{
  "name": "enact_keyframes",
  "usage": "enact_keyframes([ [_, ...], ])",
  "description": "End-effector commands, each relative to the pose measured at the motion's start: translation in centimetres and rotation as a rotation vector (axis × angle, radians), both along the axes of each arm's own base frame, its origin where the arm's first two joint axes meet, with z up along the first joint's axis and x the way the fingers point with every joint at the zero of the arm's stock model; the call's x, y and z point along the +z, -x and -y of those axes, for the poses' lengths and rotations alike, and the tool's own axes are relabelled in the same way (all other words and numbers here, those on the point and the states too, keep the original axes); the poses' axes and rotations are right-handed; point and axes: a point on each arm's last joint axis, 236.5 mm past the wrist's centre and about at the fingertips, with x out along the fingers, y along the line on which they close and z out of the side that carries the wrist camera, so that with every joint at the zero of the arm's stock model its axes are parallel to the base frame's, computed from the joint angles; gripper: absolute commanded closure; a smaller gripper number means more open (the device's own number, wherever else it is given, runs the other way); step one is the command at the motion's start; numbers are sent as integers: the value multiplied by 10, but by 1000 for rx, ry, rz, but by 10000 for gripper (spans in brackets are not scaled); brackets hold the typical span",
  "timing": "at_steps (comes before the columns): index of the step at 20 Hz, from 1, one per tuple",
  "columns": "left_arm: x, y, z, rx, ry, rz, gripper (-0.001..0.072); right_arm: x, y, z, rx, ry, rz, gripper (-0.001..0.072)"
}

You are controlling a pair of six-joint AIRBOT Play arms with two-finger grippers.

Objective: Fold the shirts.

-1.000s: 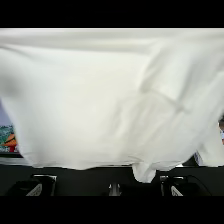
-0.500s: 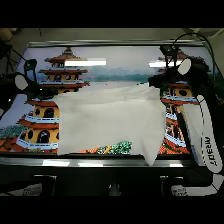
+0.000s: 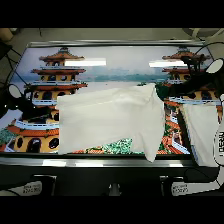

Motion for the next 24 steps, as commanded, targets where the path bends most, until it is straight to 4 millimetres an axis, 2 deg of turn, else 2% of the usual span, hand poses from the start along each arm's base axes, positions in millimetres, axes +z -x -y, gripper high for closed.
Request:
enact_keyframes([
  [1,-20,96,45,74,285,-143,112,-29,85,12,107,-96,-273,291],
  [3,-35,129,65,82,336,-153,112,-51,102,-1,93,-144,-318,285],
  [5,-48,145,73,111,345,-156,112,-66,111,-7,79,-167,-347,283],
  [8,-52,142,86,142,395,-133,126,-76,116,-2,77,-140,-356,282],
  [11,-56,132,89,147,380,-92,130,-82,111,6,66,-100,-337,269],
  [12,-58,127,89,158,364,-77,177,-85,111,5,60,-102,-332,187],
  [13,-61,121,88,173,347,-57,378,-90,113,2,57,-109,-336,114],
  [14,-62,116,87,196,336,-44,449,-96,117,-1,71,-109,-343,84],
  [15,-62,112,87,202,331,-31,586,-103,120,-6,81,-104,-348,84],
  [16,-62,111,86,197,330,-24,680,-111,122,-10,87,-97,-347,85],
  [20,-51,97,84,165,328,29,682,-134,111,-23,51,-51,-297,96],
  [21,-47,93,83,148,324,53,682,-137,108,-26,38,-45,-293,125],
  [23,-38,83,81,140,319,92,682,-142,105,-33,45,-37,-288,292],
  [24,-34,79,79,138,316,110,682,-142,103,-36,51,-34,-282,546],
])
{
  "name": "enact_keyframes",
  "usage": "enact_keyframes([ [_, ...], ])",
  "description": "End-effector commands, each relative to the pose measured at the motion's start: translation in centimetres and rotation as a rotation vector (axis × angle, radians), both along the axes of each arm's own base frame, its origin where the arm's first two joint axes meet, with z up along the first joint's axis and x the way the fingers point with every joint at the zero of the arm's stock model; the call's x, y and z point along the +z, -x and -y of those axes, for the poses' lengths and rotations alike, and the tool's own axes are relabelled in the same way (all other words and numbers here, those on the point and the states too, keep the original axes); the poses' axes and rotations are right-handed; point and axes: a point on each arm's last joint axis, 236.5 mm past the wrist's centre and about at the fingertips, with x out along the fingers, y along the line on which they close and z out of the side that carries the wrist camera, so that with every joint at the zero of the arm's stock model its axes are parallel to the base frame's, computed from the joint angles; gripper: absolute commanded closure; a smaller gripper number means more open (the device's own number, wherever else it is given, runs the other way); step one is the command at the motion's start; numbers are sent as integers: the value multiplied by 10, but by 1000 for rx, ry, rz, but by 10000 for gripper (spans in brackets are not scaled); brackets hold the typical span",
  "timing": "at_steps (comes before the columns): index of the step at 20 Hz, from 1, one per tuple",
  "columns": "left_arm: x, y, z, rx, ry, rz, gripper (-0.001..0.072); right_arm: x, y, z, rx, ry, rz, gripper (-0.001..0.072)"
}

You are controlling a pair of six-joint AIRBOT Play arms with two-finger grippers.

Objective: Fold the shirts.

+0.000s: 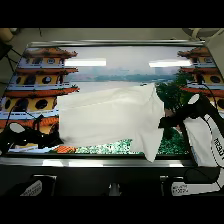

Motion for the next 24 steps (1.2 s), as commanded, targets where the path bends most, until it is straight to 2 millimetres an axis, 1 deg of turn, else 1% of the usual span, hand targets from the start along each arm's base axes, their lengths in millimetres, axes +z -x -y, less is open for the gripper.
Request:
enact_keyframes([
  [1,17,-19,-4,-13,-14,80,683,-5,-10,-9,-5,19,34,681],
  [2,25,-28,-6,-31,-25,123,683,2,-13,-8,8,20,47,685],
  [3,41,-42,-11,-46,-48,190,684,19,-21,-7,31,26,100,685],
  [4,67,-62,-19,-56,-89,281,684,46,-37,-2,49,49,192,685],
  [5,102,-83,-27,-63,-135,390,685,84,-57,2,58,76,318,685],
  [6,156,-107,-37,-66,-198,540,685,143,-79,7,69,119,491,685],
  [7,218,-125,-46,-64,-262,698,684,211,-96,13,65,175,681,685],
  [8,297,-135,-51,-55,-331,886,685,300,-103,21,49,252,914,685],
  [9,377,-133,-55,-30,-396,1071,684,390,-93,27,24,336,1144,685],
  [10,464,-117,-59,21,-468,1272,684,488,-62,33,-15,438,1396,685],
  [11,536,-93,-61,77,-527,1444,684,564,-19,36,-56,527,1600,685],
  [12,596,-59,-61,136,-571,1592,684,623,35,35,-94,601,1771,685],
  [13,634,-29,-57,174,-588,1691,684,656,80,33,-121,657,1876,685],
  [14,659,-3,-51,195,-587,1766,684,673,117,31,-137,696,1935,685],
  [15,674,17,-47,213,-579,1813,684,677,142,28,-142,712,1960,685],
  [16,679,28,-44,222,-573,1834,684,678,157,25,-142,713,1969,685],
  [17,679,33,-43,219,-577,1835,684,676,166,24,-140,719,1965,685],
  [18,675,34,-42,211,-577,1823,684,673,169,25,-137,726,1953,685],
  [20,669,33,-41,200,-578,1799,684,666,166,26,-141,710,1920,685],
  [22,665,29,-44,198,-588,1780,683,655,157,27,-130,697,1870,685],
  [24,647,15,-50,179,-605,1697,683,637,138,30,-136,659,1789,685],
])
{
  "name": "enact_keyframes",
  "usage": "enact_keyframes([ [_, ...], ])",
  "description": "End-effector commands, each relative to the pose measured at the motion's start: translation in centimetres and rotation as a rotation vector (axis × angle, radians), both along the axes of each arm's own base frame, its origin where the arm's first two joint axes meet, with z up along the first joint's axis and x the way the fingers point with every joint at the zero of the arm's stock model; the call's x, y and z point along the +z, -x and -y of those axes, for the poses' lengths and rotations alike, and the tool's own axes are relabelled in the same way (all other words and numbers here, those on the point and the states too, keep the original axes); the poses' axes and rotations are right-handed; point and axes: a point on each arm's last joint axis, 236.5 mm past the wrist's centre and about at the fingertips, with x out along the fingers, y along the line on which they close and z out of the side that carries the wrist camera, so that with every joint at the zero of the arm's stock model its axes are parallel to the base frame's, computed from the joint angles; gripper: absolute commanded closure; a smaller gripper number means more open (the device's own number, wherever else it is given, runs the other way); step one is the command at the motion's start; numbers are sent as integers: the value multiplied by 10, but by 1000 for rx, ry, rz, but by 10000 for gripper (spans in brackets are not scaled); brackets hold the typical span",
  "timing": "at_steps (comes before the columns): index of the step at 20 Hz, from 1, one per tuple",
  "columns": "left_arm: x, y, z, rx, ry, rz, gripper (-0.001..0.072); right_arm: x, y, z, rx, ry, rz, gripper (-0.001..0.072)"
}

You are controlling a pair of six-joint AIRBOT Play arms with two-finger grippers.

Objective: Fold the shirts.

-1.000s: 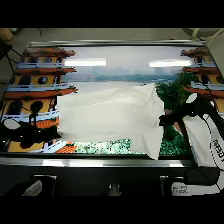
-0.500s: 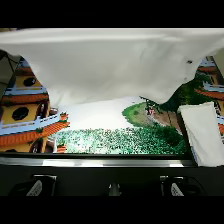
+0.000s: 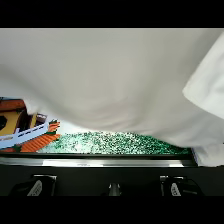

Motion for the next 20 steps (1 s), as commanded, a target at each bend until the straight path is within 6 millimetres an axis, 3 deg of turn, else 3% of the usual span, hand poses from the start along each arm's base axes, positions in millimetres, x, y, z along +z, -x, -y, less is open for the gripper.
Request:
enact_keyframes([
  [1,-27,-16,-7,17,-3,-122,684,-32,-21,5,1,-62,-142,685],
  [3,-73,-52,-13,7,14,-293,683,-86,-59,7,17,-99,-375,684],
  [5,-135,-102,-25,1,52,-484,683,-156,-107,4,60,-146,-662,684],
  [6,-175,-127,-30,-5,59,-591,683,-197,-128,-1,103,-167,-824,685],
  [8,-281,-166,-39,-33,47,-853,684,-289,-161,-6,161,-230,-1174,686],
  [10,-389,-180,-43,-66,73,-1104,683,-380,-190,-4,157,-303,-1425,686],
  [11,-433,-185,-44,-73,92,-1193,683,-419,-204,-7,146,-318,-1495,686],
  [12,-465,-191,-47,-70,114,-1245,683,-454,-219,-19,159,-324,-1547,686],
  [14,-511,-213,-53,-58,143,-1301,683,-504,-255,-46,189,-302,-1561,686],
  [16,-530,-244,-60,-46,143,-1273,683,-533,-301,-57,151,-377,-1458,685],
  [18,-536,-283,-65,-35,120,-1201,683,-540,-343,-66,153,-496,-1315,685],
  [20,-547,-309,-57,-55,144,-1188,683,-534,-373,-62,147,-513,-1188,684],
])
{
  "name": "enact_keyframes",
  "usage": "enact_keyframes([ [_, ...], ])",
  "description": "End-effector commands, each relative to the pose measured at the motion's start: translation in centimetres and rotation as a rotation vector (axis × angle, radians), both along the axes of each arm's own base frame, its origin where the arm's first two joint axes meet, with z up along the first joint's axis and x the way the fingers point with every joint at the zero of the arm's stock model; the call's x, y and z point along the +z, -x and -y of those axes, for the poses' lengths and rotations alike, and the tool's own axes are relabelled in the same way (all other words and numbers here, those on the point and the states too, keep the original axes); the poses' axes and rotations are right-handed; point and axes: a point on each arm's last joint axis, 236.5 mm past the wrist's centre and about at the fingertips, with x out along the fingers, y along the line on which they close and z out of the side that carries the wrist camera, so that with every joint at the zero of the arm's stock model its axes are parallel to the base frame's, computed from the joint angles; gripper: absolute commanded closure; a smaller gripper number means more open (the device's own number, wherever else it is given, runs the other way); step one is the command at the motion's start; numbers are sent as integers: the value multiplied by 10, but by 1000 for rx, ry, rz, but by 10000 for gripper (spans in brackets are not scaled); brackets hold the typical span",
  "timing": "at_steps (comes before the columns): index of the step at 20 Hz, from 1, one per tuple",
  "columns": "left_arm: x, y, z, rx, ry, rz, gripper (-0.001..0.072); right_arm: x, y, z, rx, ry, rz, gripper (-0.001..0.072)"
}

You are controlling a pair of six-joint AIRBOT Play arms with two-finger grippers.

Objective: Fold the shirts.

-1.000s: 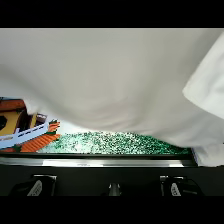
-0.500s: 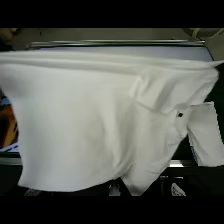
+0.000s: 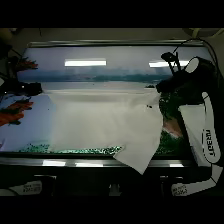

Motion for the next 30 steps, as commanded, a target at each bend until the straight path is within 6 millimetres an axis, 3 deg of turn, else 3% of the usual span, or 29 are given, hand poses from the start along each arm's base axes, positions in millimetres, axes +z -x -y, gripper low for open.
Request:
enact_keyframes([
  [1,-35,-46,9,-5,29,19,683,-7,-62,-5,-109,-59,198,684],
  [3,-52,-52,15,-19,34,-7,683,-9,-63,-5,-110,-58,201,685],
  [5,-50,-47,20,-49,29,-22,683,-5,-44,-7,-51,-34,150,685],
  [8,-42,-7,32,-162,31,-139,683,3,15,6,114,97,-14,685],
  [9,-45,11,38,-187,51,-211,683,1,42,10,129,115,-118,684],
  [11,-58,42,50,-213,89,-339,683,-12,76,15,119,123,-271,685],
  [16,-107,70,65,-213,117,-457,683,-80,98,2,5,36,-385,685],
  [20,-127,75,65,-187,136,-516,683,-92,101,-9,-54,-22,-422,680],
  [21,-127,75,65,-180,139,-519,628,-90,98,-11,-61,-35,-413,615],
  [22,-122,75,65,-183,140,-519,395,-84,93,-11,-60,-33,-391,508],
  [23,-113,73,62,-175,143,-517,217,-73,90,-9,-29,-19,-366,408],
  [24,-97,68,55,-164,144,-497,165,-55,87,-1,23,27,-323,259],
  [25,-80,63,47,-153,141,-468,165,-37,86,16,62,113,-283,167],
  [27,-49,65,23,-97,143,-421,166,-4,101,57,38,252,-267,163],
  [29,-40,86,8,-55,156,-435,167,1,136,67,-1,187,-361,167],
  [30,-46,105,4,-39,168,-460,168,-8,161,65,-4,133,-423,167],
])
